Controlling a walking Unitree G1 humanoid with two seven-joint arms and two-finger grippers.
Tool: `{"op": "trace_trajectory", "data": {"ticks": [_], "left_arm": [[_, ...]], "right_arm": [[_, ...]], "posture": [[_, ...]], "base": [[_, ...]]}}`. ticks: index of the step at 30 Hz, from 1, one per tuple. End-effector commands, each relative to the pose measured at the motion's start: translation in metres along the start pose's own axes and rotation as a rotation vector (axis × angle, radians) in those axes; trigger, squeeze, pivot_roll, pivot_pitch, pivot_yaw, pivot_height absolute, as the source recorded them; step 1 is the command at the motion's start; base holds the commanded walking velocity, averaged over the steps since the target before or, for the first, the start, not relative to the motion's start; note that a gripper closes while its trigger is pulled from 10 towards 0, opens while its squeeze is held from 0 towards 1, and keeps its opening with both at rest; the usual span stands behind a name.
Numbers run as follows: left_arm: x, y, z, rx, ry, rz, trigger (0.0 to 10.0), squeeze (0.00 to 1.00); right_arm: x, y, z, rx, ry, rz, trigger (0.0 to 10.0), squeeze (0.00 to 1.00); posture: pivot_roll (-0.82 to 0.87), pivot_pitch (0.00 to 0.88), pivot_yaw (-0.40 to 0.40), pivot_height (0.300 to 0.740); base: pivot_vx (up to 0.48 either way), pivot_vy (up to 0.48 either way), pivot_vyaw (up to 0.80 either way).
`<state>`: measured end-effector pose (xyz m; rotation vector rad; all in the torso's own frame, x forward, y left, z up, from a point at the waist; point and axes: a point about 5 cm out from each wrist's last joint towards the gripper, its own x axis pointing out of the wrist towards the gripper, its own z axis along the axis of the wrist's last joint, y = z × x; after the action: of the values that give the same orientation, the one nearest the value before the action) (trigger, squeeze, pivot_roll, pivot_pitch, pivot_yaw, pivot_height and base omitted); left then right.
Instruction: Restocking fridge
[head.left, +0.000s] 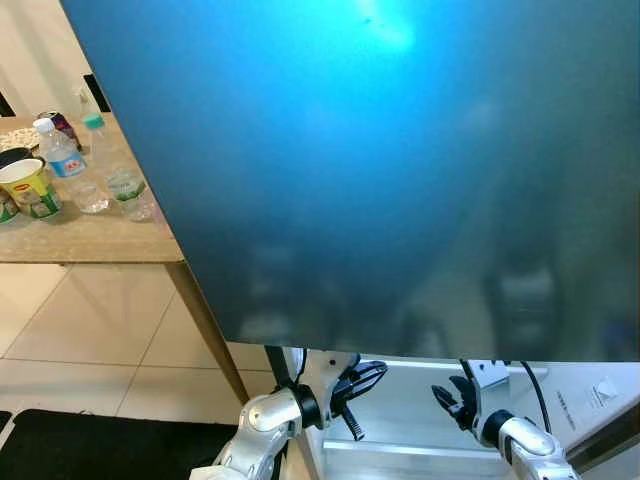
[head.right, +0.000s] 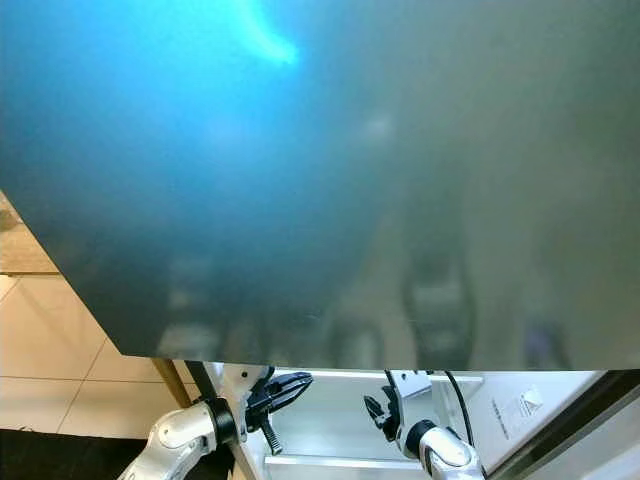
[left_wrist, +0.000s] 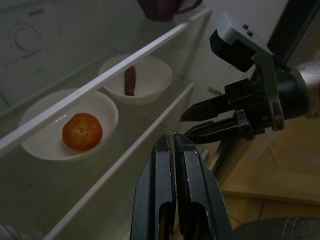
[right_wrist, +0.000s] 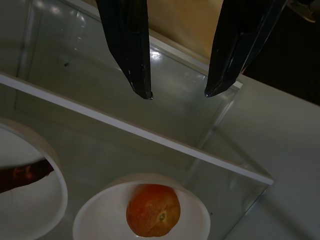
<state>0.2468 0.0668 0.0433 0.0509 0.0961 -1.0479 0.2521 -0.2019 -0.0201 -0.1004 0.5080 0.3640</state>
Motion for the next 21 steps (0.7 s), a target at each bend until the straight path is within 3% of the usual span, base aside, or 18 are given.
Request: {"op": "trace_trajectory", "data": {"ticks": [1, 5, 21], "left_arm": [[-0.0024, 0.0015, -0.0054, -0.013, 0.032, 0.01, 10.0, 0.0], [-0.0017, -0.0001, -0.007, -0.001, 0.052, -0.003, 10.0, 0.0], [0.0003, -0.0018, -0.0095, 0.005, 0.086, -0.013, 10.0, 0.0]], "right_arm": [[-0.0022, 0.0009, -0.009, 0.007, 0.042, -0.009, 10.0, 0.0], [-0.0025, 0.0018, -0.0116, 0.007, 0.054, -0.015, 10.0, 0.0], [-0.0012, 0.0053, -0.0138, 0.007, 0.063, -0.014, 10.0, 0.0]], "posture": [[-0.07, 0.013, 0.034, 0.74], [-0.07, 0.007, 0.033, 0.74], [-0.06, 0.008, 0.036, 0.74]], "base": [[0.0, 0.0, 0.0], [-0.063, 0.0, 0.0], [-0.365, 0.0, 0.0]]}}
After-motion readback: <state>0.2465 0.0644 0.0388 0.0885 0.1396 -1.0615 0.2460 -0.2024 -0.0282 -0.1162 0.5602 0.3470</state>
